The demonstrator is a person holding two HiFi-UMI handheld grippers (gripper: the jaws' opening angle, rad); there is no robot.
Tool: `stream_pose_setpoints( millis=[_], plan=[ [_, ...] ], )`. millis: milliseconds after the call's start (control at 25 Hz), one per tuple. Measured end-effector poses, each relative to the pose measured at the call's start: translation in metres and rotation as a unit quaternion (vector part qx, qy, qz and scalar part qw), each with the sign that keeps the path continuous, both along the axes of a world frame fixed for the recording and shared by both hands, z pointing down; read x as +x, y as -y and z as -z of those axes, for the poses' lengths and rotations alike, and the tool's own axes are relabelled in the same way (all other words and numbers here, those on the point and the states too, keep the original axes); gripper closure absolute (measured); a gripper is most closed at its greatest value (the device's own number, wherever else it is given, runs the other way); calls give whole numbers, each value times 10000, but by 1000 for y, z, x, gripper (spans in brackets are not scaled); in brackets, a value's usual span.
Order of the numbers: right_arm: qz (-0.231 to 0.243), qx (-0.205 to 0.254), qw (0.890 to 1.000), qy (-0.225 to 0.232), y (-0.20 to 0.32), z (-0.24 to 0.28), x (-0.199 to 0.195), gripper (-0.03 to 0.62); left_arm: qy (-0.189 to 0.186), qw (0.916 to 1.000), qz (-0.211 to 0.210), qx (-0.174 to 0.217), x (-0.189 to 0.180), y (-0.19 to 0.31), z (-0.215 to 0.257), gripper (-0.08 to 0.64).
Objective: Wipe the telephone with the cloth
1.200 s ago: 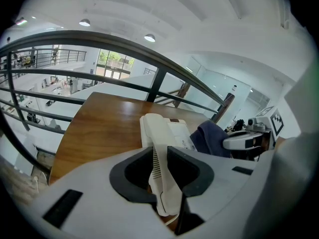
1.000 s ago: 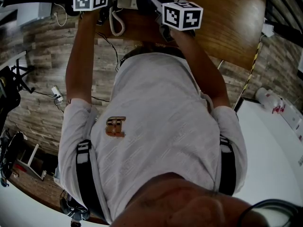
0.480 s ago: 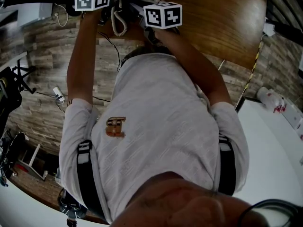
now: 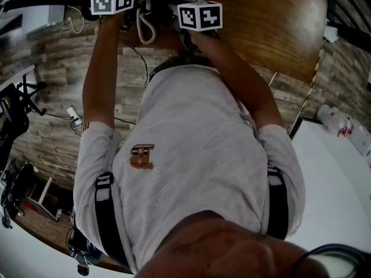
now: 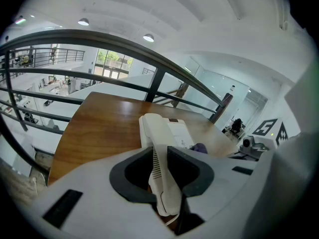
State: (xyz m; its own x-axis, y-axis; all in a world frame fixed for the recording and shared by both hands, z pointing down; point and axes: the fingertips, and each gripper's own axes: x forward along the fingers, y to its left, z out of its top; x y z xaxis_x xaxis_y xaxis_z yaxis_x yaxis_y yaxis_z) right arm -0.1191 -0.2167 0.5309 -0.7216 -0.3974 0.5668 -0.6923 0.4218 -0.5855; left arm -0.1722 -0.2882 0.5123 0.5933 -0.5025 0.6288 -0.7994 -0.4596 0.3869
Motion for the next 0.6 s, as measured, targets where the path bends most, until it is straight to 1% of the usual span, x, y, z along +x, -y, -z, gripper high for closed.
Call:
stream_pose_setpoints(
  millis=[200,600],
  plan=[
    [-177,-11,9997,-192,3,-4,27,532,-1,10000,6,11,1,-1,1,465],
    [-459,-96,9982,-377,5,-11,74,532,30,10000,60,7,-4,3,0,463]
  ],
)
